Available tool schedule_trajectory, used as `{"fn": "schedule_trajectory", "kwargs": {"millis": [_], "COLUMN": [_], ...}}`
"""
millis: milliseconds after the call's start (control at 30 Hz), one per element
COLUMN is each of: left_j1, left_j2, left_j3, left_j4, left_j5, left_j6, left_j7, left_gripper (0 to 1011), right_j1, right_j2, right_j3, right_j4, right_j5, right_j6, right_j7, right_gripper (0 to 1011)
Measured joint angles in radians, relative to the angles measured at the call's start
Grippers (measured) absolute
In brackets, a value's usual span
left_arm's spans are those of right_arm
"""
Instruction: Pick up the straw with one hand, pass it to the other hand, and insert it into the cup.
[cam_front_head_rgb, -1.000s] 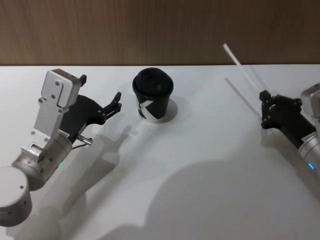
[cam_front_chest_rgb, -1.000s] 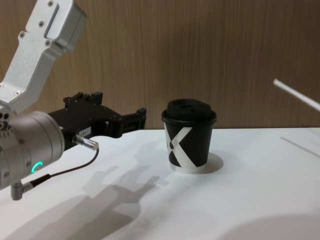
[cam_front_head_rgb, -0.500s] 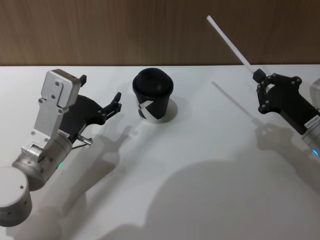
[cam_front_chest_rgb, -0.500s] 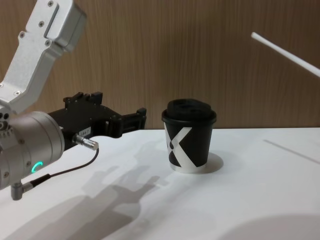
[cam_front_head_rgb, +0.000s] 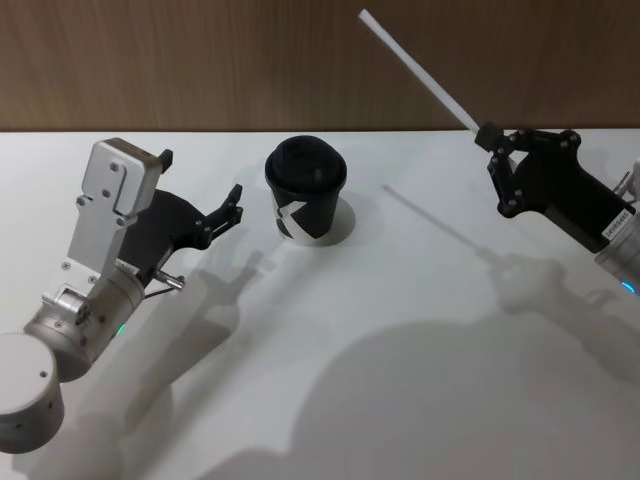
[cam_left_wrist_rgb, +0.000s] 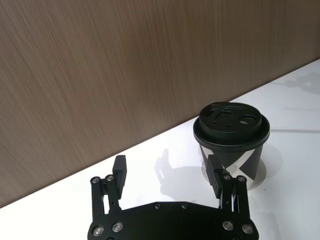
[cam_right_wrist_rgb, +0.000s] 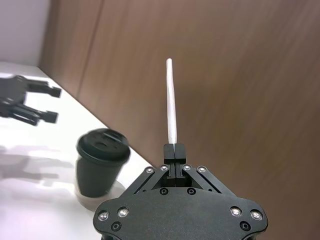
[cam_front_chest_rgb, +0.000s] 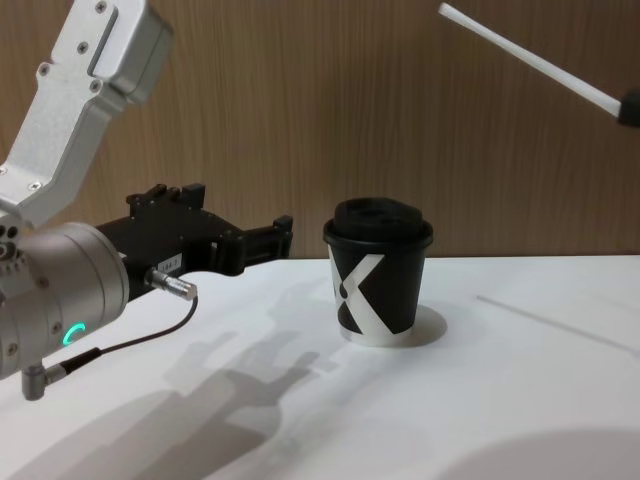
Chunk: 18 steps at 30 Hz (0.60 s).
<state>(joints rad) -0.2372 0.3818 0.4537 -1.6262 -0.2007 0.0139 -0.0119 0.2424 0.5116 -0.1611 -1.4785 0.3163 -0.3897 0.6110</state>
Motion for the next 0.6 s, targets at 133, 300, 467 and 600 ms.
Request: {"fn": "schedule_trajectory", "kwargs": {"millis": [133, 300, 467, 600], "left_j1": [0.0, -0.004, -0.01, -0.016], "left_j2": [-0.001, -0.002, -0.003, -0.004], "left_j3": [-0.004, -0.019, -0.039, -0.061], "left_j4": [-0.002, -0.009, -0.022, -0.038], "left_j5": [-0.008, -0.051, -0.115, -0.17], "left_j6": [0.003, 0.015, 0.032, 0.048], "left_j7": [-0.008, -0.045, -0.098, -0.144], "left_gripper": [1001, 1001, 1002, 1002], "right_j1": [0.018, 0.034, 0.046, 0.051], "right_j2": [0.006, 0.011, 0.015, 0.017], "right_j3": [-0.013, -0.028, -0.037, -0.041], "right_j4": [0.004, 0.006, 0.008, 0.009], "right_j5": [0.043, 0.086, 0.116, 0.127], "right_j6": [-0.003, -0.003, -0.003, -0.003], "right_j7": [0.051, 0.1, 0.133, 0.146], "right_gripper": [5, 5, 5, 5]}}
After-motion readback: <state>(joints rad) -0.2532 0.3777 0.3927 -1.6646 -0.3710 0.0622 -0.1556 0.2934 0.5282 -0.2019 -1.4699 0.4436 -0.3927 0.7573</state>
